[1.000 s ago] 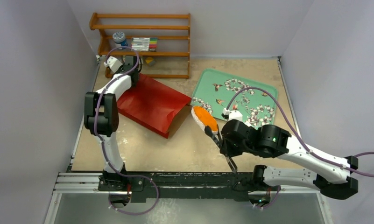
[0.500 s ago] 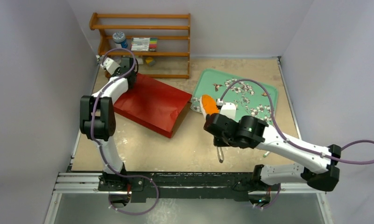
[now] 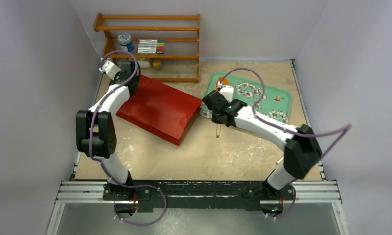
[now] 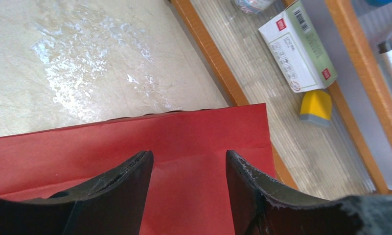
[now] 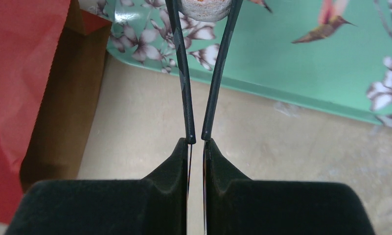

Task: Take the fake bread out of the paper bag
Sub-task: Place the fake bread in the container.

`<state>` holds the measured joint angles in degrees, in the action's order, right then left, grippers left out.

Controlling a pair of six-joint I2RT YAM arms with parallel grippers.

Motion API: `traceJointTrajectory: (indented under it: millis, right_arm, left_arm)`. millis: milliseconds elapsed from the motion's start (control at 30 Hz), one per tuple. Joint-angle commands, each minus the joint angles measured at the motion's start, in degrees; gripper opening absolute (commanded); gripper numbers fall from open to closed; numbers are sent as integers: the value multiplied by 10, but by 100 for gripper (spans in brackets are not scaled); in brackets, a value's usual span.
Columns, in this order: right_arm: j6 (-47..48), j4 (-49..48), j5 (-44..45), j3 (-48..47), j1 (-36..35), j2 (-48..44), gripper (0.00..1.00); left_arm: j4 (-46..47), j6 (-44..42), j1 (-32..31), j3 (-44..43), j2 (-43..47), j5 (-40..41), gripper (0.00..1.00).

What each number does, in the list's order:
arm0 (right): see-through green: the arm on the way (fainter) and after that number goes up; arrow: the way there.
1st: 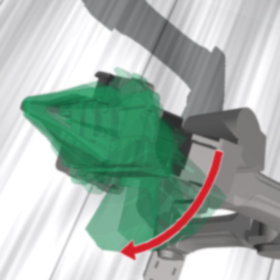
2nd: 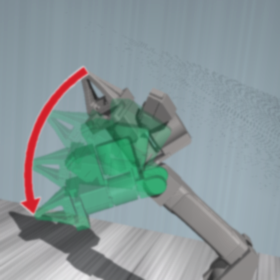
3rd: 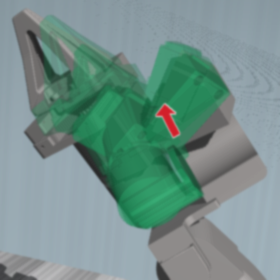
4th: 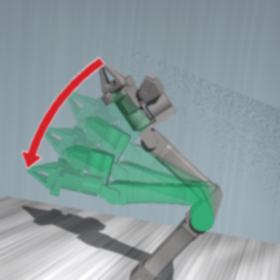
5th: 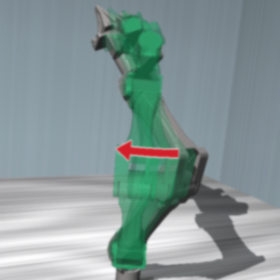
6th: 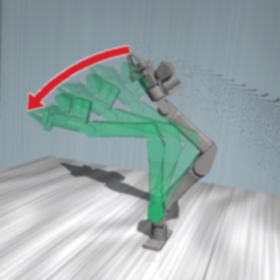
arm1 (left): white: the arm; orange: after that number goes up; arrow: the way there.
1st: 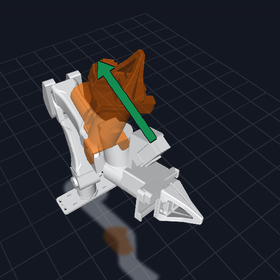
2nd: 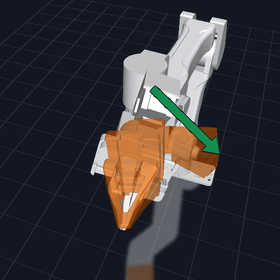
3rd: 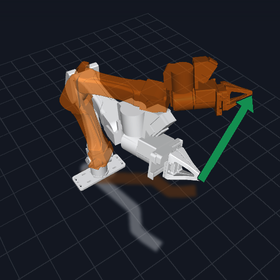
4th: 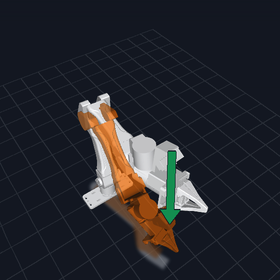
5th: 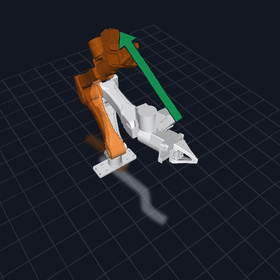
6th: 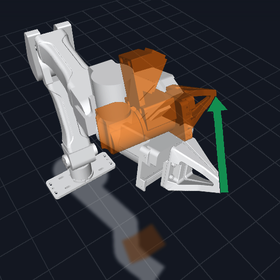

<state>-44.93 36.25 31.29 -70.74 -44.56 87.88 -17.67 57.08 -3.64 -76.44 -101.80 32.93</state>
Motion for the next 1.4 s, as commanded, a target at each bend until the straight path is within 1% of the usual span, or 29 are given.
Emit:
traceJointTrajectory:
  millis: [0, 67, 167, 300, 367, 533, 833, 1367]
  right_arm:
    - [40, -113, 0, -10, 4, 67, 1]
    - [34, -124, -6, -16, 4, 98, 2]
    - [27, -144, -19, -12, 4, 118, 4]
    - [28, -154, -28, -3, 4, 113, 17]
    - [31, -160, -35, 5, 4, 100, 29]
    - [32, -157, -53, 22, 4, 85, 38]
    - [30, -164, -53, 68, 4, 38, 40]
    - [44, -150, -74, 129, -10, -100, 39]
  left_arm:
    - [5, -15, 6, 9, 56, 7, 57]
    - [-2, -10, 7, 16, 71, 19, 57]
    - [-4, 1, 8, 34, 96, 38, 57]
    - [-10, 21, 11, 54, 126, 68, 57]
    - [-12, 22, 12, 54, 130, 76, 57]
    - [-23, 27, 13, 48, 129, 80, 57]
    - [-46, 34, 13, 45, 134, 96, 57]
    - [-93, 29, 22, 17, 123, 127, 58]
